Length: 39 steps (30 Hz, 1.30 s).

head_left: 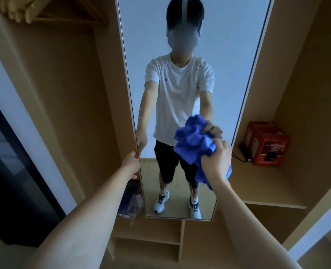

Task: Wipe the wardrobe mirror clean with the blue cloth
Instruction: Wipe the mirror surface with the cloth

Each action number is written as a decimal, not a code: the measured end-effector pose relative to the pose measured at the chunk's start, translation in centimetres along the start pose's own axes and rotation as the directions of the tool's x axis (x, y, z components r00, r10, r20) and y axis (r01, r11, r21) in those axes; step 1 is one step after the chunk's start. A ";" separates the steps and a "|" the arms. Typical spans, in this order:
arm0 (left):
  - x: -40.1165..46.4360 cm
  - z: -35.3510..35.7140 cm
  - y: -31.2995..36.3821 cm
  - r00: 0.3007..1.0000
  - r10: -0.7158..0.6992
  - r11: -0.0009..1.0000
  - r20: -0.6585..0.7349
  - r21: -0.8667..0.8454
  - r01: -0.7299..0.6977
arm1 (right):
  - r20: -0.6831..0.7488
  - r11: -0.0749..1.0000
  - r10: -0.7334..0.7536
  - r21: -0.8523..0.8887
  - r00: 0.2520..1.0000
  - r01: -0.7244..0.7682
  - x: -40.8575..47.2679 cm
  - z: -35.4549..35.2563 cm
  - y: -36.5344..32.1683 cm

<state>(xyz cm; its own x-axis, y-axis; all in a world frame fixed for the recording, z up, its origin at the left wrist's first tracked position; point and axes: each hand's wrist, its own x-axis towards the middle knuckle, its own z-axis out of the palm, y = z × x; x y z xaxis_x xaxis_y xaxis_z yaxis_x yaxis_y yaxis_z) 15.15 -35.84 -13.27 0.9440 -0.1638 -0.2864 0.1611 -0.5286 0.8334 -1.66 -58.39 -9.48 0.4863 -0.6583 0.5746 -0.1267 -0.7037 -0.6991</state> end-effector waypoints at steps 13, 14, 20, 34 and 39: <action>-0.4 0.1 0.2 0.999 -0.011 0.997 -0.036 0.074 0.014 | 0.375 0.883 -0.128 -0.378 0.918 0.277 -5.3 5.2 7.0; -0.4 0.2 0.2 0.999 -0.015 0.997 -0.038 0.073 0.018 | 0.459 0.879 -0.052 -0.400 0.887 0.258 -5.5 5.1 7.5; -0.7 0.2 0.2 0.998 -0.021 0.997 -0.052 0.073 0.025 | 0.587 0.917 0.218 -0.396 0.780 0.042 -4.2 2.8 8.1; -0.9 0.0 0.1 1.000 0.012 0.999 -0.010 0.048 -0.011 | -0.047 0.989 -0.150 0.001 0.988 0.151 -1.0 2.2 -0.3; -0.9 0.0 0.0 0.999 0.005 0.997 -0.031 0.081 -0.002 | 0.312 0.907 -0.150 -0.333 0.938 0.256 -5.0 5.7 4.4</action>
<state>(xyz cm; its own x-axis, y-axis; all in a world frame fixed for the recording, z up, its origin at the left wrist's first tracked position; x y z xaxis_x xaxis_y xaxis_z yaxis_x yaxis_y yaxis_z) 14.31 -35.70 -13.05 0.9534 -0.1402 -0.2672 0.1350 -0.5938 0.7932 0.27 -56.64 -17.84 0.7452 -0.4284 0.5110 -0.2786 -0.8962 -0.3451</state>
